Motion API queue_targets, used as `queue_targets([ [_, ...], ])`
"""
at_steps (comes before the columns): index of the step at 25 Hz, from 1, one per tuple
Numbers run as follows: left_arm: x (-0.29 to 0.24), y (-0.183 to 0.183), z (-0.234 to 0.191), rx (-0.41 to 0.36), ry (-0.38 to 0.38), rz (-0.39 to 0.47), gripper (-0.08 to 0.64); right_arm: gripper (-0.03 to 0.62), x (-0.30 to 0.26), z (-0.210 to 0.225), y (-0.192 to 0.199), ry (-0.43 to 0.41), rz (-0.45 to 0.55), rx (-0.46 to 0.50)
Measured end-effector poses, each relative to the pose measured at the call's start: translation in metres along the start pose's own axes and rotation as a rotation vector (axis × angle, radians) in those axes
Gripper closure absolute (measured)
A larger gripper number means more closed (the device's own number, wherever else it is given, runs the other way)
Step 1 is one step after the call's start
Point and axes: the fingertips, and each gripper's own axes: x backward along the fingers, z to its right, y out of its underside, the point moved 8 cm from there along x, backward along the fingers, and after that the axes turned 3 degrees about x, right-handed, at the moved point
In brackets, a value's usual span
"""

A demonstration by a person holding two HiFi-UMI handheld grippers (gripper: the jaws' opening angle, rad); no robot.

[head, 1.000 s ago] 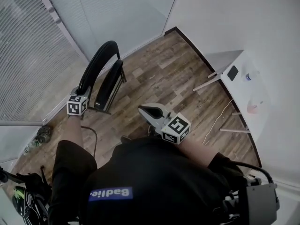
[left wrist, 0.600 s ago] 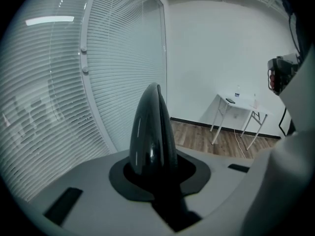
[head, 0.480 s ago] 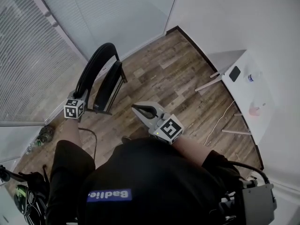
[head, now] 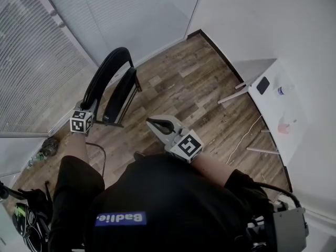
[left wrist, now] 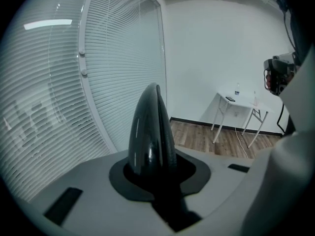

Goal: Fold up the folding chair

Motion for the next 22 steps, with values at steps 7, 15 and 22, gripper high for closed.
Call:
queue_targets([
  [7, -0.001, -0.001, -0.007, -0.003, -0.003, 0.002, 0.483, 0.591, 0.0, 0.002, 0.002, 0.015, -0.01, -0.032],
  [15, -0.002, 0.0, -0.011, -0.001, -0.004, -0.002, 0.483, 0.591, -0.002, 0.005, 0.005, 0.024, -0.022, -0.014],
  [22, -0.003, -0.002, -0.014, -0.003, -0.006, -0.005, 0.483, 0.591, -0.006, 0.008, 0.002, 0.022, -0.021, -0.02],
])
